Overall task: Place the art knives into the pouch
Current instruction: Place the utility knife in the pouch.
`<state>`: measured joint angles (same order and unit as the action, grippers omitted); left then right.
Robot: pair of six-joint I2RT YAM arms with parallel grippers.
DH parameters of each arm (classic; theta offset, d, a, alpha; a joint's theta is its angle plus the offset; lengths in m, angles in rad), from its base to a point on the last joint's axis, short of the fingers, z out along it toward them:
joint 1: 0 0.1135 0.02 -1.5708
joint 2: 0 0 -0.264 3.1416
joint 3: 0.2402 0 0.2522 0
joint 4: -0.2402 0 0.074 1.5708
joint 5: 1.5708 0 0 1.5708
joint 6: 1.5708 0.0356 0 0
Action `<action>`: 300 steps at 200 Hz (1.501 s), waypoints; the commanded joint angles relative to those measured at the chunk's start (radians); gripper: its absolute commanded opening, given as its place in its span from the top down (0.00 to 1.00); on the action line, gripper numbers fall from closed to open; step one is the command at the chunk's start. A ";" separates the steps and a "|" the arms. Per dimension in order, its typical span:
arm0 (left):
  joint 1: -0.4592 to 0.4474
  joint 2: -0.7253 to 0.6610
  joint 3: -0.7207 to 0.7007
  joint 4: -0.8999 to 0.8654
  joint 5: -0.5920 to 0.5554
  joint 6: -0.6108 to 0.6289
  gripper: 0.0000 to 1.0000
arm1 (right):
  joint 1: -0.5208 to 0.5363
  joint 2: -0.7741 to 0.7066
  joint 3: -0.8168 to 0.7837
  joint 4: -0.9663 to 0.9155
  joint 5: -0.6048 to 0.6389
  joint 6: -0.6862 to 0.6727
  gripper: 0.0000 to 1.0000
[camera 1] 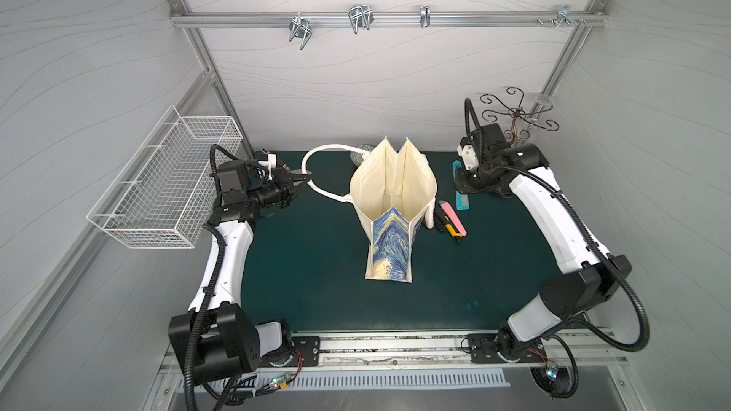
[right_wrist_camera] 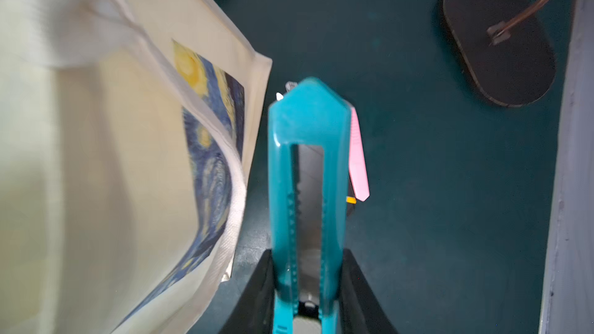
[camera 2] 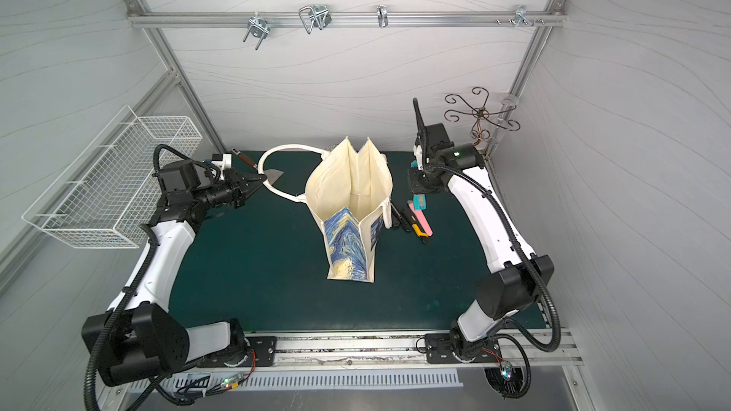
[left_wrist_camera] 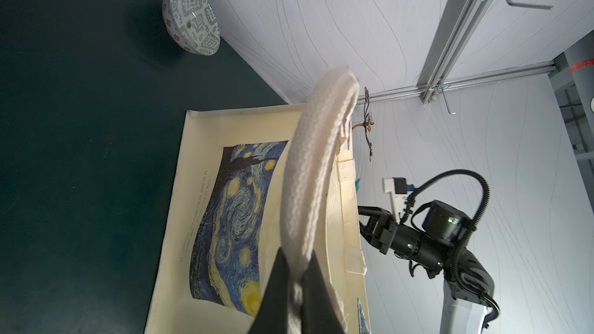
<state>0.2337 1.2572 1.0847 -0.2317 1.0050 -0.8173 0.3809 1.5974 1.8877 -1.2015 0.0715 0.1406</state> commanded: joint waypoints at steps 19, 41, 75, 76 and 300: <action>-0.001 -0.013 0.050 0.019 0.015 0.017 1.00 | 0.026 0.028 0.168 -0.148 0.033 -0.041 0.75; -0.001 -0.007 0.051 0.016 0.013 0.021 1.00 | 0.061 0.033 0.223 -0.161 0.039 -0.044 0.75; 0.000 -0.009 0.050 0.014 0.008 0.024 1.00 | 0.148 0.055 0.345 -0.163 0.032 -0.061 0.74; 0.000 -0.010 0.050 0.013 0.007 0.024 1.00 | 0.151 0.057 0.348 -0.163 0.031 -0.063 0.74; -0.001 -0.012 0.036 0.039 0.014 0.009 1.00 | 0.337 0.518 0.410 -0.196 -0.122 -0.184 0.73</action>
<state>0.2337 1.2572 1.0843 -0.2359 1.0035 -0.8078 0.7120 2.0830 2.2845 -1.3281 -0.0422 0.0002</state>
